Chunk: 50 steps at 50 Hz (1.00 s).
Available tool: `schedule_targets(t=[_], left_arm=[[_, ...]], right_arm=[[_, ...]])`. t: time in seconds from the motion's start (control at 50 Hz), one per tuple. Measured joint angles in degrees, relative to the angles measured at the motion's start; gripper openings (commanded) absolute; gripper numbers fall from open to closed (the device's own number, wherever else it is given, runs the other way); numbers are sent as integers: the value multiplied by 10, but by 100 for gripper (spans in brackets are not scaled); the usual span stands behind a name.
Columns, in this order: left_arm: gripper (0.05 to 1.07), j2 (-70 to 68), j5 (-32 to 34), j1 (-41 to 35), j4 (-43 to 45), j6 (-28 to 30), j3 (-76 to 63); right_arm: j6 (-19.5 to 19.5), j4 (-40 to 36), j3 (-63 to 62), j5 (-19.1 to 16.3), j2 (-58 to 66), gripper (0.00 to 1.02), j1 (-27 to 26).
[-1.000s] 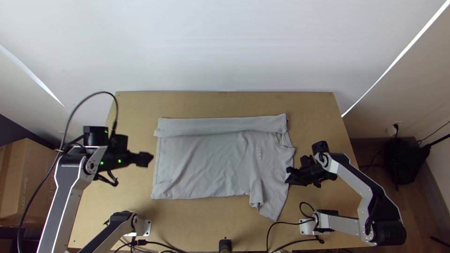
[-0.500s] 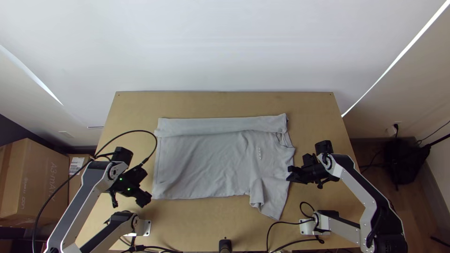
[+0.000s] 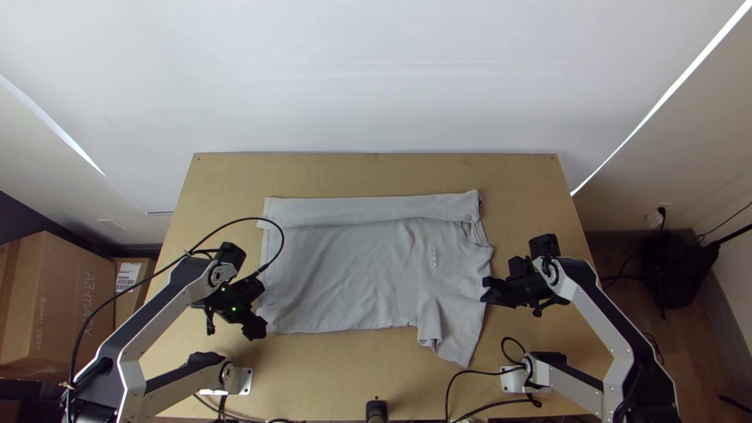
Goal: Fold the t-shirt
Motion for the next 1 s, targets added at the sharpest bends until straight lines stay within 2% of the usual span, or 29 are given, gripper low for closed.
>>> schedule_targets(t=[0.14, 0.18, 0.36, 0.58, 0.72, 0.88, 1.0], left_arm=[[15, 2, 16, -9, 22, -1, 0], [8, 2, 22, -11, 31, -3, 0], [8, -16, 25, -14, 50, -2, 0], [8, -33, 32, 71, 51, 36, -1], [8, -49, 42, 94, 52, 51, -1], [8, -61, 58, 97, 56, 49, 2], [8, -69, 70, 95, 65, 24, 25]], right_arm=[[0, -2, 0, 0, -9, 2, -7], [0, -2, 0, 0, -10, 2, -9], [0, -6, 0, 0, -10, 2, -34], [-21, -15, 9, 0, 11, 2, -97], [-38, -17, 19, 0, 37, 2, -128], [-42, -42, 34, 0, 40, 2, -133], [-42, -62, 68, 0, 19, 2, -120]])
